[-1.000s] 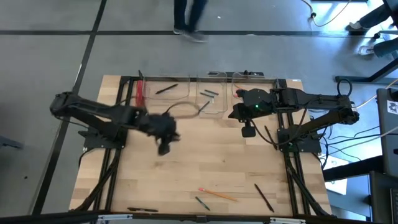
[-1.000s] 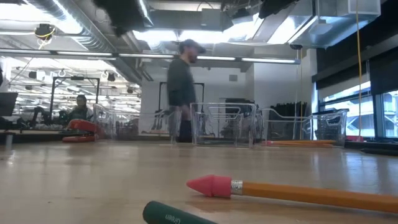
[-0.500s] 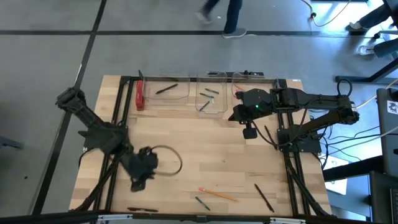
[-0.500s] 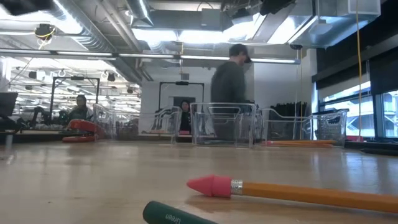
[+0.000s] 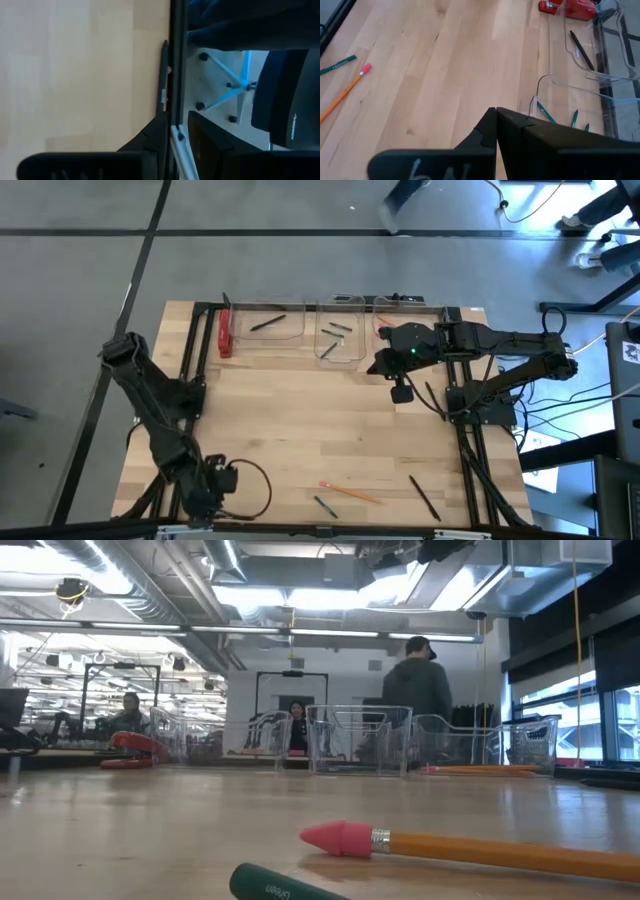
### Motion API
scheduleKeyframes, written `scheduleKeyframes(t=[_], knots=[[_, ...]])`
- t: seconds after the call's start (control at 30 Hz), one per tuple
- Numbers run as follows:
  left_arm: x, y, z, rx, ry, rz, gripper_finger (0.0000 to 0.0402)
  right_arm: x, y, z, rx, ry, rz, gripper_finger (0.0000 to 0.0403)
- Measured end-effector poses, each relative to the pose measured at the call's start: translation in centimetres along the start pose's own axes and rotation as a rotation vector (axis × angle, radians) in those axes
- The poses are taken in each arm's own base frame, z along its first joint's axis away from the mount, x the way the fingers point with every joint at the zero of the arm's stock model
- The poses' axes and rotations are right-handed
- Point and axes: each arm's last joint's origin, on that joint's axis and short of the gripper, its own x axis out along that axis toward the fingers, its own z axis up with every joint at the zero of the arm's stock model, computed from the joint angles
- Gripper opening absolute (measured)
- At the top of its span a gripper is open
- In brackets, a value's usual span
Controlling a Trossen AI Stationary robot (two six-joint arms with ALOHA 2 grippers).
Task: Sort crayons/erasers/pens/pencils in bins
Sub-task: Put the black pen into the left transparent bin
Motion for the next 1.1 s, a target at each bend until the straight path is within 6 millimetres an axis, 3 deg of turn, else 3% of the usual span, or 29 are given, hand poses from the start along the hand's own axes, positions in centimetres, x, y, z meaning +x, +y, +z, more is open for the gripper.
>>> scheduleKeyframes(t=[0.3, 0.77, 1.1], knots=[[3.2, -2.3, -0.3, 0.095, 0.044, 0.054, 0.0064, 0.0, -0.2, 0.2, 0.000, -0.014, -0.042, 0.0006], [7.3, -3.2, -1.8, 0.127, 0.009, 0.178, 0.0064, 0.0, -0.3, 0.2, 0.009, -0.002, -0.090, 0.0006], [8.1, -3.0, -2.0, 0.125, -0.053, 0.236, 0.0064, 0.0, -0.3, 0.2, 0.032, -0.002, -0.093, 0.0006]])
